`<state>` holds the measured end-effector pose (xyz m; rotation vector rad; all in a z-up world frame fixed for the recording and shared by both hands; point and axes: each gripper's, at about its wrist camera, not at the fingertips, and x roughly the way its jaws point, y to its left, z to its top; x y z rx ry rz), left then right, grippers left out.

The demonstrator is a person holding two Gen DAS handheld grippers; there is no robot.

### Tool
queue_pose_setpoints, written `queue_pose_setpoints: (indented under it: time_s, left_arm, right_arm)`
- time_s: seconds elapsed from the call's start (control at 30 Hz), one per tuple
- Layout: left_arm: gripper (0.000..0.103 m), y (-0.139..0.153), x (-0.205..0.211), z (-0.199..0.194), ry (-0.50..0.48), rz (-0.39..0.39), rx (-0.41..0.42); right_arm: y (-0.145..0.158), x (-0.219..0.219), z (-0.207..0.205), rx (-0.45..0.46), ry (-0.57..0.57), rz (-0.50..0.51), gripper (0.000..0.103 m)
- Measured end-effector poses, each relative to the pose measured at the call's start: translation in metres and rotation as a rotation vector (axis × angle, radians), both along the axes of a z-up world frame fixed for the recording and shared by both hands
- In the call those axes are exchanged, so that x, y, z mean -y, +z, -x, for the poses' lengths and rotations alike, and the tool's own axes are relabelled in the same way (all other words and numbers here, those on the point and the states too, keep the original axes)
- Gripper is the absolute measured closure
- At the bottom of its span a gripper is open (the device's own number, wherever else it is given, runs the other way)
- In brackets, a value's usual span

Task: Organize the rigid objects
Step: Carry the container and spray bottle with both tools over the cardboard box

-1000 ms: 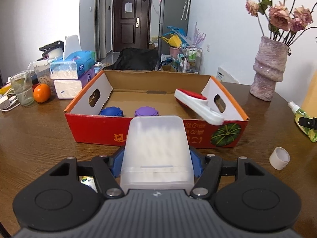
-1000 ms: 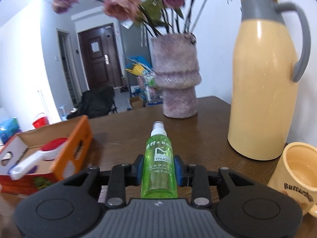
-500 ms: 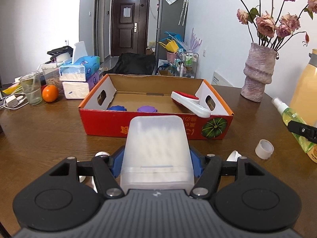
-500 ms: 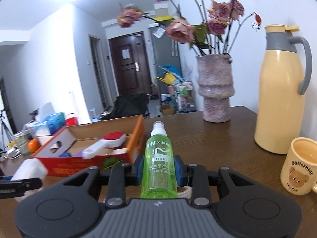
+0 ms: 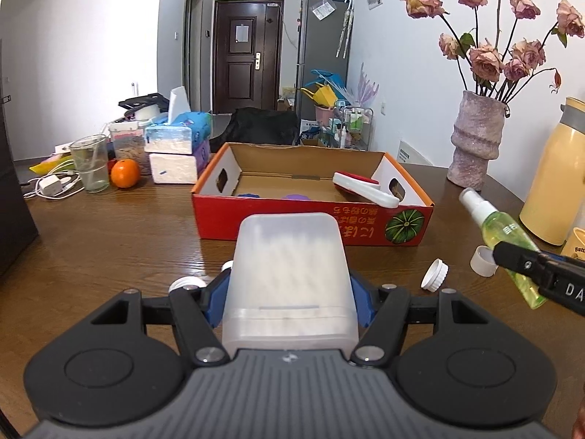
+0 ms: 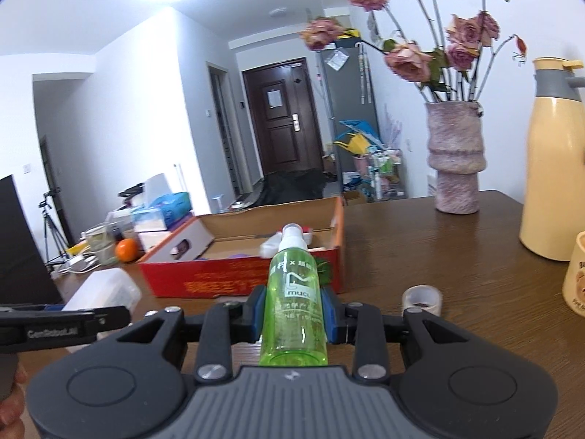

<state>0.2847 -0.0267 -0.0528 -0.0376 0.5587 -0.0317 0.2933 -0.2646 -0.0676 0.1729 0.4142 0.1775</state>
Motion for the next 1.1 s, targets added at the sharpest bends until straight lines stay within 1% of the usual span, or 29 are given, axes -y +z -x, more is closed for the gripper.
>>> queue_pose_setpoints:
  time_s: [0.2,0.53,0.83,1.1]
  left_arm:
    - [0.036,0.004,-0.015,0.011,0.016,-0.003,0.010]
    - [0.036,0.007,-0.036,0.019,0.045,-0.005,0.020]
    - [0.036,0.012,-0.047,0.017,0.057,-0.006,0.029]
    - [0.036,0.024,-0.047,0.003,0.059,-0.025,0.053]
  right_arm:
    - [0.003,-0.030,0.011,0.006,0.045,0.000,0.073]
    - [0.005,-0.069,0.014,0.004,0.091,0.011,0.073]
    - [0.009,-0.082,0.012,0.009,0.090,0.023,0.073]
    - [0.017,-0.086,-0.001,0.025,0.072,0.029,0.073]
